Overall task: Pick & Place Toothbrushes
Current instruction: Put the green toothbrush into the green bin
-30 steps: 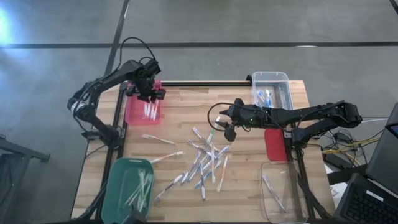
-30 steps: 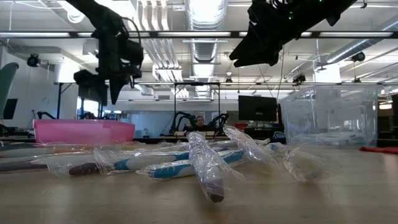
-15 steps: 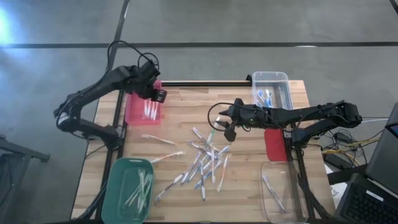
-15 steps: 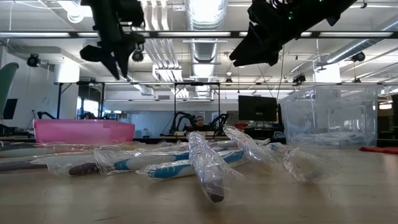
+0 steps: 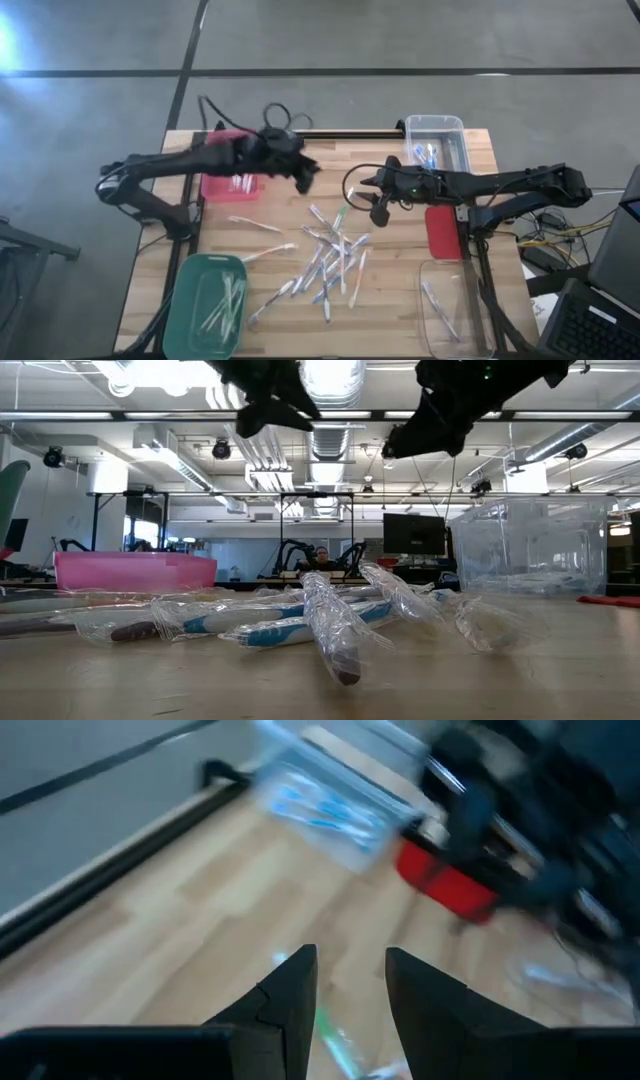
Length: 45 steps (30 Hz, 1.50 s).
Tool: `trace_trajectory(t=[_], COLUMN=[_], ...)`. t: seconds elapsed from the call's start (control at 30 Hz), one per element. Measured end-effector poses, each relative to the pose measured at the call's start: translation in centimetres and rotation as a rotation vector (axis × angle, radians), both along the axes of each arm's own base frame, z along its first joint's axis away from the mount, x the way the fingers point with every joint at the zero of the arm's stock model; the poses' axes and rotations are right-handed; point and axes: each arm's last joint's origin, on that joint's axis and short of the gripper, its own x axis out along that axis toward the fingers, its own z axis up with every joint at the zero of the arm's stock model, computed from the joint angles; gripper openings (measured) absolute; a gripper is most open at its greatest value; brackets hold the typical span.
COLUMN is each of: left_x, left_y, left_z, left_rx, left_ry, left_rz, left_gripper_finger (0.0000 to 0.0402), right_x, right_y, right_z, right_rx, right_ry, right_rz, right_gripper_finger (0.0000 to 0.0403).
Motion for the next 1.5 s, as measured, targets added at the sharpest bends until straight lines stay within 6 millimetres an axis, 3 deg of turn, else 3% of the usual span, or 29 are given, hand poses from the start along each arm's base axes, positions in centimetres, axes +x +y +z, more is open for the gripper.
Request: trace_trajectory(t=[0.13, 0.3, 0.63, 0.83, 1.13, 1.5], left_x=[2.7, 4.9, 8.6, 11.2, 13.4, 14.3], left_y=[-1.3, -0.8, 0.2, 0.2, 0.4, 0.3], left_z=[-2.0, -4.9, -9.6, -11.2, -13.8, -18.3], left_rx=[0.015, -0.041, -0.103, -0.151, -0.200, -0.260], left_ry=[0.040, 0.123, 0.243, 0.262, 0.376, 0.483], left_rz=[-0.073, -0.042, -0.022, -0.084, -0.060, -0.013], left_gripper_finger=[0.0126, 0.0133, 0.0217, 0.0230, 0.0230, 0.0229], right_x=[-1.5, -3.1, -5.1, -5.6, -5.6, -5.5], right_y=[0.1, 0.7, 1.1, 1.1, 1.1, 1.1], right_z=[0.7, 1.2, 1.3, 1.2, 1.1, 1.1], right_rx=[0.043, 0.074, 0.071, 0.070, 0.070, 0.070], right_ry=[0.004, -0.027, -0.163, -0.179, -0.179, -0.179], right_rz=[-0.023, -0.021, 0.001, 0.002, 0.003, 0.003], right_gripper_finger=[0.0145, 0.0124, 0.0083, 0.0060, 0.0043, 0.0074])
